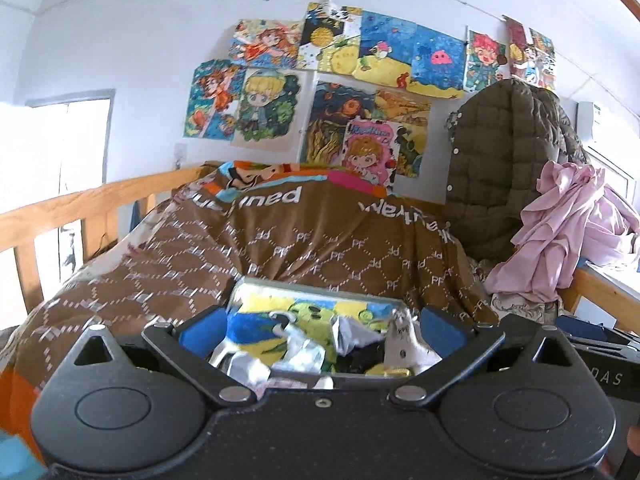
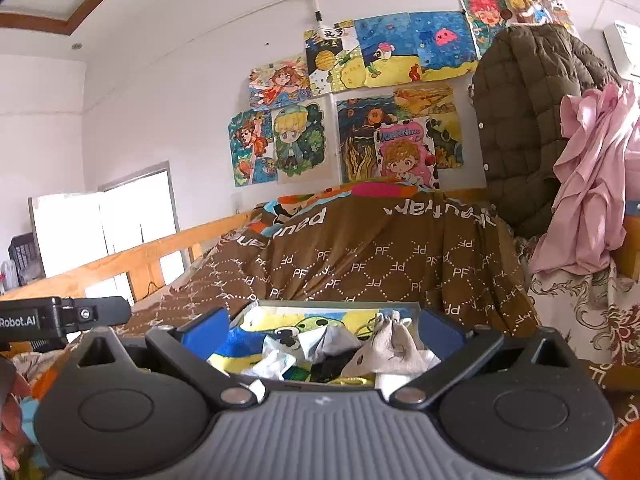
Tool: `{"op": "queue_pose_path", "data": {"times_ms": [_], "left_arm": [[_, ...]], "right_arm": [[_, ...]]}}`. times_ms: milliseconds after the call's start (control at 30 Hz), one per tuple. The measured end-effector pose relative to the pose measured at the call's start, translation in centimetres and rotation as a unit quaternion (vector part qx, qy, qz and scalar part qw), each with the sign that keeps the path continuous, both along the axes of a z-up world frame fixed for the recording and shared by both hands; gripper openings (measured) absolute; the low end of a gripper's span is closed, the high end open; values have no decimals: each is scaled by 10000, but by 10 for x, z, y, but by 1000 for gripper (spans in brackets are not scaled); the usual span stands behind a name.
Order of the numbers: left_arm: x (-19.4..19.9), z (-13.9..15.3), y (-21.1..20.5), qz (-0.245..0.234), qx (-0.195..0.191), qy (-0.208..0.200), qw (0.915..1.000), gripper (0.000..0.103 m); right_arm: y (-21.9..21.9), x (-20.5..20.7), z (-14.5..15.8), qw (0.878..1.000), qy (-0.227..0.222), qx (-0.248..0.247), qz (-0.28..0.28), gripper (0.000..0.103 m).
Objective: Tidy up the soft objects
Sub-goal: 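Withdraw both tools and move them toward the white cloths beside the tray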
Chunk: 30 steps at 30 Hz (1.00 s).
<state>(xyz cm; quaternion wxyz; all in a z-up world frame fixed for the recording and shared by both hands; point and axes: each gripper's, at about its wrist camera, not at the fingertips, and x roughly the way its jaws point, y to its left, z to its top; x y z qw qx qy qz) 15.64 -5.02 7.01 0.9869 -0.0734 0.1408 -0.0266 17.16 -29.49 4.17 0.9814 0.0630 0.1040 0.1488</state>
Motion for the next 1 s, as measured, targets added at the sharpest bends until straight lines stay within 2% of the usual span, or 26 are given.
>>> {"op": "queue_pose_path", "data": {"times_ms": [500, 833, 1000], "left_arm": [[-58, -30, 37, 223, -166, 226, 9994, 102], [-58, -53, 63, 399, -477, 671, 9958, 102], [-52, -70, 73, 708, -540, 1088, 9901, 102]], "right_arm": [[20, -43, -16, 9992, 207, -343, 20, 103], [50, -47, -32, 9941, 498, -934, 234, 103], [61, -41, -40, 9914, 731, -1034, 334, 103]]}}
